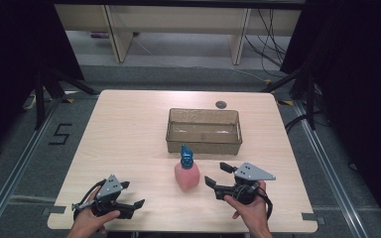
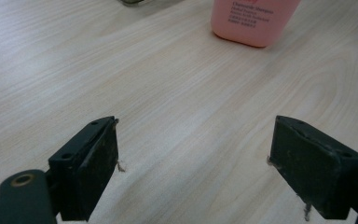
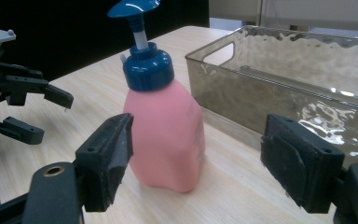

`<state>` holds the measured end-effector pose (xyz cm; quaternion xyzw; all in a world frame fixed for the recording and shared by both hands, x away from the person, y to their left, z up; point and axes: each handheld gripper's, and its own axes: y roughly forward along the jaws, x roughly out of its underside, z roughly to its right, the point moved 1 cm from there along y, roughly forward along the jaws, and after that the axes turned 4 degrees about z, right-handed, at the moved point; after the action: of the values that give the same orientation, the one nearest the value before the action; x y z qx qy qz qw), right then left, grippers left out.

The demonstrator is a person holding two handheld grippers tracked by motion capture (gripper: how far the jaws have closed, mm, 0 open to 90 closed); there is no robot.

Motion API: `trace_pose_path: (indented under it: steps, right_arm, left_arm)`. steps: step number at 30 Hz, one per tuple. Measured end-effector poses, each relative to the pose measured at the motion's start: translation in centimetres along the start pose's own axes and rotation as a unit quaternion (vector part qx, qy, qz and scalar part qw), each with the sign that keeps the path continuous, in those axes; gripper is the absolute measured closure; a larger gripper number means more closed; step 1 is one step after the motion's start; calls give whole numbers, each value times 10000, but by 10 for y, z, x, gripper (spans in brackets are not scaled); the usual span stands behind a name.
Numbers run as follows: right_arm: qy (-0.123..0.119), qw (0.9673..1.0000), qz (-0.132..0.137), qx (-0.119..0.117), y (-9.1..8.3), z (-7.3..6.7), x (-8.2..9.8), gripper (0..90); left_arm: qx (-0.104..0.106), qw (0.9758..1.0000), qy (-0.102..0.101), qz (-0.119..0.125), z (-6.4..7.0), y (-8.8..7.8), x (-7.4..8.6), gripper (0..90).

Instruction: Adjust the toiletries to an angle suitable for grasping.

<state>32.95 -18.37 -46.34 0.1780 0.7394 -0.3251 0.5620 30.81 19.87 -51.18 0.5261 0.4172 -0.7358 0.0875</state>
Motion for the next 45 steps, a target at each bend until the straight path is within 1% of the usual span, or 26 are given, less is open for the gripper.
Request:
trace_pose_path:
  steps: [1,2,4,6,9,10,11,12,13,14,15,16,17,18,19,20,21,27,28,32,34,35,37,38,40,45]
  right_arm:
    - [-95,9999,11,79,1,1,0,256]
    - [39,10000,-46,32,1,-2,-1,256]
    - [-96,10000,-18,10,2,-1,-2,256]
    - [-109,9999,59,-23,5,-2,-1,256]
    - [-154,9999,52,-50,7,-2,-2,256]
    - [-52,10000,15,-70,8,-4,-2,256]
    - [-117,9999,9,-55,9,-3,-3,256]
    - [2,9999,-18,-109,9,-4,-3,256]
    - [-22,10000,11,-82,11,-4,-3,256]
    - [-168,9998,78,-99,13,-3,-3,256]
    - [-58,9998,0,-167,13,-4,-4,256]
    - [-157,9998,-5,-119,14,-4,-5,256]
    - [-48,9999,-49,-116,14,-6,-4,256]
    - [-92,9998,26,-193,16,-6,-4,256]
    - [-190,9997,-32,-132,15,-6,-5,256]
    - [-93,9998,-40,-168,16,-7,-5,256]
    - [-193,9996,20,-190,18,-6,-5,256]
    - [-129,9994,4,-309,23,-8,-6,256]
    - [-129,9994,4,-309,23,-8,-6,256]
    - [-217,9993,40,-306,26,-9,-8,256]
    - [-192,9992,11,-345,28,-11,-9,256]
    - [-139,9994,-29,-317,28,-12,-10,256]
    - [-248,9992,-43,-298,29,-12,-10,256]
    - [-264,9988,12,-403,32,-12,-10,256]
    - [-209,9990,-46,-402,32,-13,-11,255]
    - [-294,9986,-31,-434,38,-15,-13,252]
  left_arm:
    - [0,10000,0,0,0,0,0,147]
    - [22,10000,7,-49,0,0,0,147]
    - [37,10000,7,-45,0,0,0,147]
    - [2,10000,69,-28,-1,0,0,147]
    - [29,10000,21,-48,-1,0,0,147]
    - [44,10000,19,-25,-1,0,0,147]
    - [23,10000,39,-55,-1,0,0,147]
    - [23,10000,39,-55,-1,0,0,147]
    - [47,9997,147,-170,-3,-1,-1,147]
    - [44,9998,147,-161,-3,0,-1,147]
    - [44,9998,147,-161,-3,0,-1,147]
    - [10,9998,134,-151,-3,0,-1,147]
    - [-5,10000,50,-80,-2,1,-1,147]
    - [-5,10000,50,-80,-2,1,-1,147]
    - [-14,10000,26,-43,-2,1,-1,147]
    - [-14,10000,26,-43,-2,1,-1,147]
    - [-31,10000,50,-77,-2,0,-1,147]
    - [45,10000,21,-4,-1,3,-1,147]
    - [69,9999,91,-106,-2,2,-2,147]
    - [66,9999,61,-52,-1,3,-1,147]
    - [55,9998,101,-133,-2,1,-1,147]
    - [56,9999,40,-80,-1,2,-1,147]
    - [63,9999,62,-86,-1,2,-1,147]
    - [63,9999,62,-86,-1,2,-1,147]
    - [60,9999,65,-72,0,2,-1,147]
    - [75,9999,64,-86,-1,2,-1,147]
